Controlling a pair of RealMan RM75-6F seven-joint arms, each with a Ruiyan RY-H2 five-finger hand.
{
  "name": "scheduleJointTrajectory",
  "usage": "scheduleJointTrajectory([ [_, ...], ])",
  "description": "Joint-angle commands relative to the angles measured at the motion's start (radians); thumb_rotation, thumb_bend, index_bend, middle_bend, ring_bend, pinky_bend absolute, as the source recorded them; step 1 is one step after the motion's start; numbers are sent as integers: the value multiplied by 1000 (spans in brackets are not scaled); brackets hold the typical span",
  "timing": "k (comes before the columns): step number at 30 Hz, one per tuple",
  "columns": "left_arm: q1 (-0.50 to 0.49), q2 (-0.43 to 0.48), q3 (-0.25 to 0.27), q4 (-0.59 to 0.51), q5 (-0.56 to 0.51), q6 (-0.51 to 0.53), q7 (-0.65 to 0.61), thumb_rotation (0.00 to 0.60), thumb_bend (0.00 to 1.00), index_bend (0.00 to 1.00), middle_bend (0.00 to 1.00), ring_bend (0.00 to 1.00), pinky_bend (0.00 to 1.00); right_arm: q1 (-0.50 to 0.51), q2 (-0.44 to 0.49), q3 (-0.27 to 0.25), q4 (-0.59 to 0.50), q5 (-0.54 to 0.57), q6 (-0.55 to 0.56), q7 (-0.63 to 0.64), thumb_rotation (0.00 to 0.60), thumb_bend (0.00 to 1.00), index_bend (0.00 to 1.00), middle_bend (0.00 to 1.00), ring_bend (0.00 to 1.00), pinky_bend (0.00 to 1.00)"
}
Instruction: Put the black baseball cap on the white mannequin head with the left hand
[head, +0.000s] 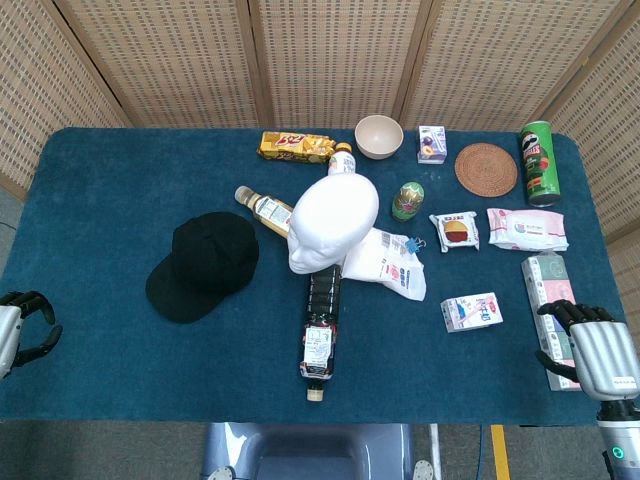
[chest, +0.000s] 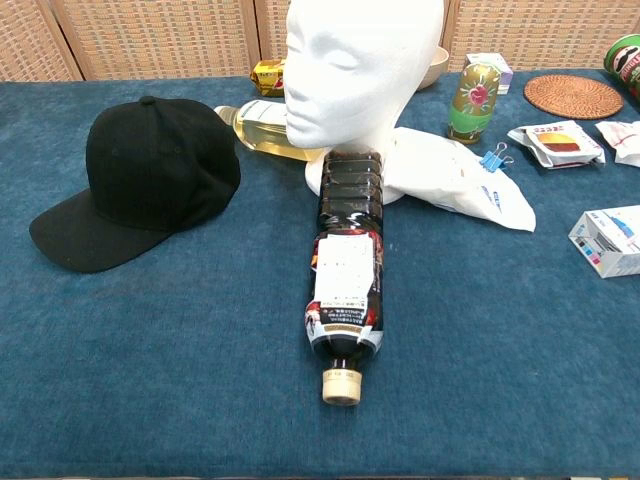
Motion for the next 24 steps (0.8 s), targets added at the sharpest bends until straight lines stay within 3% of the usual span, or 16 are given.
scheduleJointTrajectory([
  [1, -1, -1, 0, 1, 0, -2, -1, 600, 312, 573, 469, 375, 451, 0, -1, 0, 0, 1, 0, -1, 600, 150, 380, 404, 436, 420],
  [24, 4, -2, -3, 27, 10, 13, -26, 600, 312, 573, 469, 375, 451, -8, 5, -2, -13, -12, 15, -7, 600, 149, 380, 404, 437, 420],
])
